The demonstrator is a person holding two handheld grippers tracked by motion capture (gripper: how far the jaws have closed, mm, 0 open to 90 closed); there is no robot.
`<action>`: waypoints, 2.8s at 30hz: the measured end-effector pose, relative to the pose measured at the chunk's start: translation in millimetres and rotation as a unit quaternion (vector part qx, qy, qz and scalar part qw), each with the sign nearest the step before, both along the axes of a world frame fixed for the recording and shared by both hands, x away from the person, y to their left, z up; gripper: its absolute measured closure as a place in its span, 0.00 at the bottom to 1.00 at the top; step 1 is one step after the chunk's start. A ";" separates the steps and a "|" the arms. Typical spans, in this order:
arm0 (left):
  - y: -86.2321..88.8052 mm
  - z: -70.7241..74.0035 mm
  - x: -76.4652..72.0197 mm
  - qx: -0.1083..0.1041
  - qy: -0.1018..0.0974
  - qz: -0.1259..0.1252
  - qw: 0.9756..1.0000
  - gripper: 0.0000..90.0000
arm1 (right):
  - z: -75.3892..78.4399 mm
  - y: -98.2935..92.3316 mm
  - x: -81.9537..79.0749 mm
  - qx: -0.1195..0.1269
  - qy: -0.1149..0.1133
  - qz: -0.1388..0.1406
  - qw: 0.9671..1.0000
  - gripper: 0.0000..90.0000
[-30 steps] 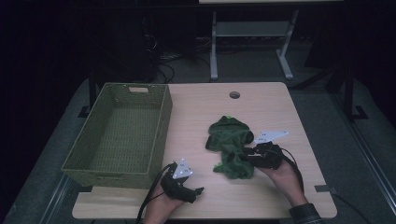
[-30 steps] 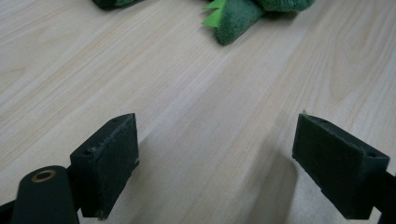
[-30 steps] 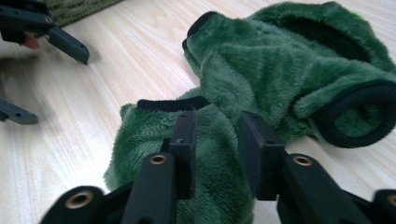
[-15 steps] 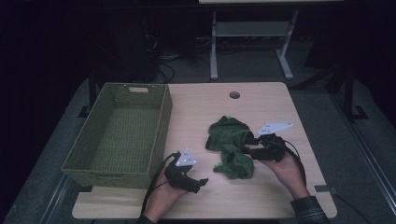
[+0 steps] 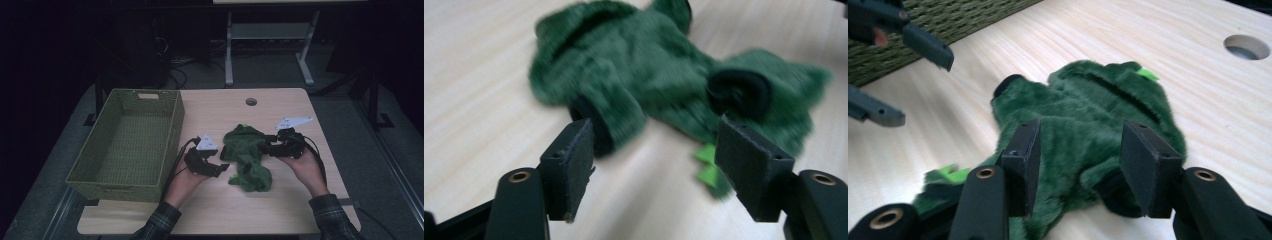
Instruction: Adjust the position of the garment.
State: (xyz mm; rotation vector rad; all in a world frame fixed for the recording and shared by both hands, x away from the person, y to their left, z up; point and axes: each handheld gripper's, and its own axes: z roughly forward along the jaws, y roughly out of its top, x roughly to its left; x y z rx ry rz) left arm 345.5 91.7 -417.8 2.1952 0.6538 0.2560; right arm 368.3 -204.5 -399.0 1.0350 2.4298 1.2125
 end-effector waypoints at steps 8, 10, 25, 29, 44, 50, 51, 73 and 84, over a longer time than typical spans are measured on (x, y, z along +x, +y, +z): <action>-12.2 7.3 37.9 0.006 0.000 0.008 1.000 0.43 | 0.0 -1.5 22.0 0.002 0.006 -0.010 1.000 0.58; -13.7 8.0 45.9 0.007 0.000 0.010 1.000 0.45 | 0.3 -1.4 27.5 0.003 -0.001 -0.014 1.000 0.59; -28.7 -13.3 103.8 0.023 0.016 0.028 0.999 0.49 | -13.4 8.1 74.4 -0.039 0.030 -0.030 0.998 0.60; -32.3 -24.0 111.1 0.034 0.024 0.026 0.999 0.51 | -24.1 6.4 82.3 -0.050 0.043 -0.034 0.997 0.61; -37.1 -46.3 124.0 0.064 0.041 0.031 0.997 0.72 | -55.3 12.4 97.5 -0.073 0.077 -0.037 0.994 0.85; -40.6 -44.1 122.6 0.066 0.031 0.026 0.997 0.96 | -57.7 8.5 99.0 -0.064 0.092 -0.043 0.993 0.98; -40.4 -42.4 122.5 0.063 0.029 0.027 0.997 0.96 | -55.7 7.4 98.3 -0.064 0.091 -0.044 0.993 0.98; -48.8 24.6 117.2 0.010 -0.026 0.010 1.000 0.97 | 7.3 -11.3 77.9 0.000 0.029 -0.054 0.998 1.00; -43.4 40.5 91.8 -0.031 -0.042 -0.007 0.999 0.97 | 26.4 -14.5 52.5 0.008 -0.002 -0.040 0.999 1.00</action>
